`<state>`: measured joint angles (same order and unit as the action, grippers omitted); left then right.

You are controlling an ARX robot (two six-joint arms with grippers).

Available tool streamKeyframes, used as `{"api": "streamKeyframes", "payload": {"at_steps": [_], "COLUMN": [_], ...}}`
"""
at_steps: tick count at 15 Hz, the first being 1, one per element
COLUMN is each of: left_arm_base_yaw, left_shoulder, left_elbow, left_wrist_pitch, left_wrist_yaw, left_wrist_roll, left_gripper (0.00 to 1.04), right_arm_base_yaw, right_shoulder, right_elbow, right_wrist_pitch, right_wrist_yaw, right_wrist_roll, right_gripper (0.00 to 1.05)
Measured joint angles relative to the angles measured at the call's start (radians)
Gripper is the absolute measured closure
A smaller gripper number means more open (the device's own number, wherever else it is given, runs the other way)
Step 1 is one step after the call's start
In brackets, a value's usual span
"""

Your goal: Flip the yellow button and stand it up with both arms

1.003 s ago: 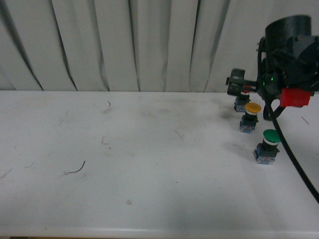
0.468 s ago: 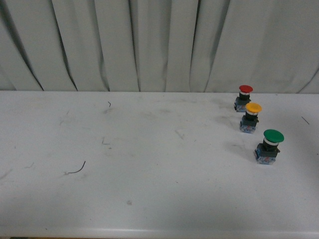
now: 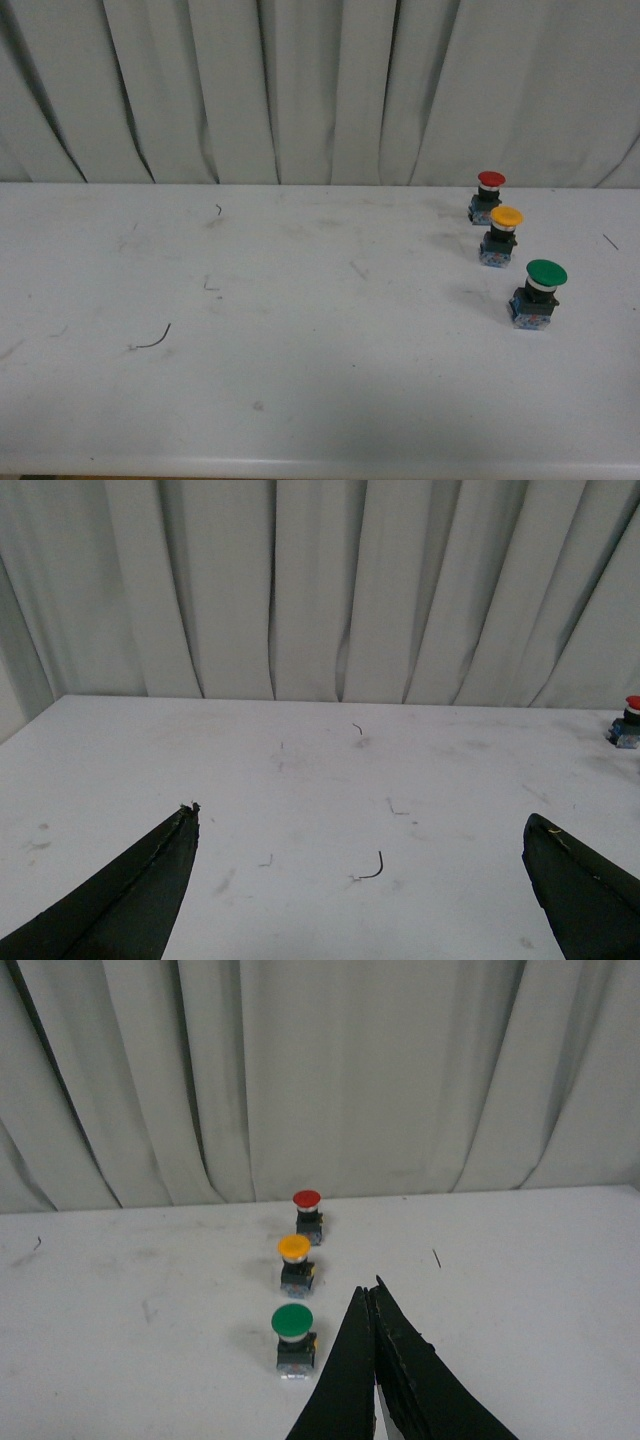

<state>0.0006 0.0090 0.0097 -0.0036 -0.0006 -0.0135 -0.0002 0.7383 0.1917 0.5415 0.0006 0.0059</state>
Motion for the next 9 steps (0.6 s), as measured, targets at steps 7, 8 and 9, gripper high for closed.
{"api": "streamKeyframes", "payload": {"at_steps": [7,8,9], "left_arm_base_yaw": [0.000,0.000,0.000], "left_shoulder": [0.000,0.000,0.000], "left_elbow": [0.000,0.000,0.000], "left_wrist_pitch": [0.000,0.000,0.000], "left_wrist_yaw": [0.000,0.000,0.000], "left_wrist_roll": [0.000,0.000,0.000], "left_gripper": [0.07,0.07,0.07], "right_arm_base_yaw": [0.000,0.000,0.000], "right_shoulder": [-0.219,-0.250,-0.281], "right_elbow": [-0.123,-0.131,-0.139], "right_wrist_pitch": [-0.098,-0.116,-0.139], "right_wrist_yaw": [0.000,0.000,0.000], "right_wrist_roll": [0.000,0.000,0.000], "right_gripper": [1.03,1.03,1.03]}}
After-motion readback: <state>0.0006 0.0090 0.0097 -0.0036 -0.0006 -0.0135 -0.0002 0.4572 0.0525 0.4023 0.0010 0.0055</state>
